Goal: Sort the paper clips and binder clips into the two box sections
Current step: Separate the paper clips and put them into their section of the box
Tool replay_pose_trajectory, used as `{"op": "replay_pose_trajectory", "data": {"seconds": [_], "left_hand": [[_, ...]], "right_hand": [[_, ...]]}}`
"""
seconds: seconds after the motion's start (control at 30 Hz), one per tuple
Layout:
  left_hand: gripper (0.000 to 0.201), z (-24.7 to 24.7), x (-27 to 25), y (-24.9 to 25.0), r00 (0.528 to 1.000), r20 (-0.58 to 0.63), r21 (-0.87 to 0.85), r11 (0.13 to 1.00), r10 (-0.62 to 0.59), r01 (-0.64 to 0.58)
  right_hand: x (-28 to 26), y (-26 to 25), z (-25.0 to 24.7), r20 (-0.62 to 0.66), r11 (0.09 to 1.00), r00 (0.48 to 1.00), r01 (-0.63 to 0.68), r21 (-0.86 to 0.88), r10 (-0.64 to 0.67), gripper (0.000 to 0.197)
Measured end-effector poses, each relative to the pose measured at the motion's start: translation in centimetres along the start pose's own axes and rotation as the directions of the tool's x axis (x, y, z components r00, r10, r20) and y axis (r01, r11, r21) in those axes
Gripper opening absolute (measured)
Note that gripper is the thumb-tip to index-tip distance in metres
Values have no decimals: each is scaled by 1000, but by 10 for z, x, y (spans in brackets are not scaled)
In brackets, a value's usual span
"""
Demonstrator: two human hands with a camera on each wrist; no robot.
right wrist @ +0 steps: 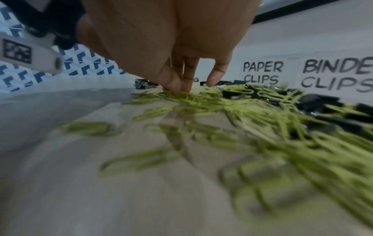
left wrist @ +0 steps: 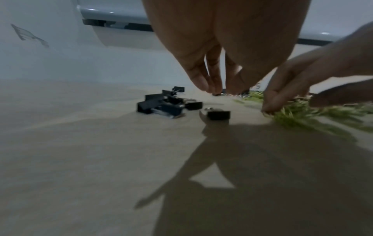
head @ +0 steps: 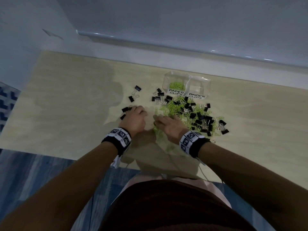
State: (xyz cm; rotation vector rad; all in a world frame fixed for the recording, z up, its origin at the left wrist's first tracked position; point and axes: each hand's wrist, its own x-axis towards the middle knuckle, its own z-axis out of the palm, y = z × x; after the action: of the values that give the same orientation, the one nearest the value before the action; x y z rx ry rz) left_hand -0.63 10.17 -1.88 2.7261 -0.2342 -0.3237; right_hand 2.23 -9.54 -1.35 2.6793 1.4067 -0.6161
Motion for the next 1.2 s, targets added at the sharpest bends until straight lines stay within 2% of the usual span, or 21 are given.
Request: {"op": "replay_pose_trajectory", "data": {"seconds": [0.07,0.13,0.2,0.3,0.37,0.43,0.57,0.63,0.73,0.8,0.93,1.0,1.07,1.2], "left_hand": [[41,1,5,14,994,106,-34,999,13,-9],[62,4,5,24,978,207,-36,999,3,4],[84,9,2,29,969,247,-39,999,-10,20],[93,18,-3,33,965,264,-17,1000,6,-1],[89,23,-1,39,960,277,-32,999,26,-18],[83,28,2,46,962,271,-75,997,31,-11],[56,33,9,60,984,171,-154,988,52,-25],[39,32,14,63,988,138,-146,988,67,-46],[24,28,22,64,988,138,-88,994,74,-63],[22,25,25,63,985,149,-45,995,91,-85],[26,21,30,57,975,181,-2,992,127,-129],[24,18,32,55,973,184,-15,990,141,-141],[20,15,34,53,971,186,-58,988,149,-140],[15,-1,44,57,988,128,-306,951,90,-47]], "right_hand": [[-18,2,12,-28,999,1000,5,48,-3,65],[-37,8,20,-135,986,989,-39,159,61,67],[-56,17,26,-234,927,945,-138,349,229,61],[-80,29,42,-199,780,872,-272,564,448,58],[-87,29,52,-109,715,859,-339,611,501,67],[-83,22,53,-53,693,857,-378,614,513,72],[-54,9,39,-111,731,842,-384,564,528,73],[-40,9,30,-101,764,851,-402,504,515,65],[-28,14,20,-85,800,874,-395,451,479,41],[-27,17,17,-105,809,878,-376,451,467,31],[-37,22,15,-191,831,872,-331,448,450,23],[-45,27,15,-173,787,858,-339,515,483,17],[-53,32,15,-142,706,832,-351,614,537,11],[-62,47,15,-10,414,734,-372,831,680,9]]}}
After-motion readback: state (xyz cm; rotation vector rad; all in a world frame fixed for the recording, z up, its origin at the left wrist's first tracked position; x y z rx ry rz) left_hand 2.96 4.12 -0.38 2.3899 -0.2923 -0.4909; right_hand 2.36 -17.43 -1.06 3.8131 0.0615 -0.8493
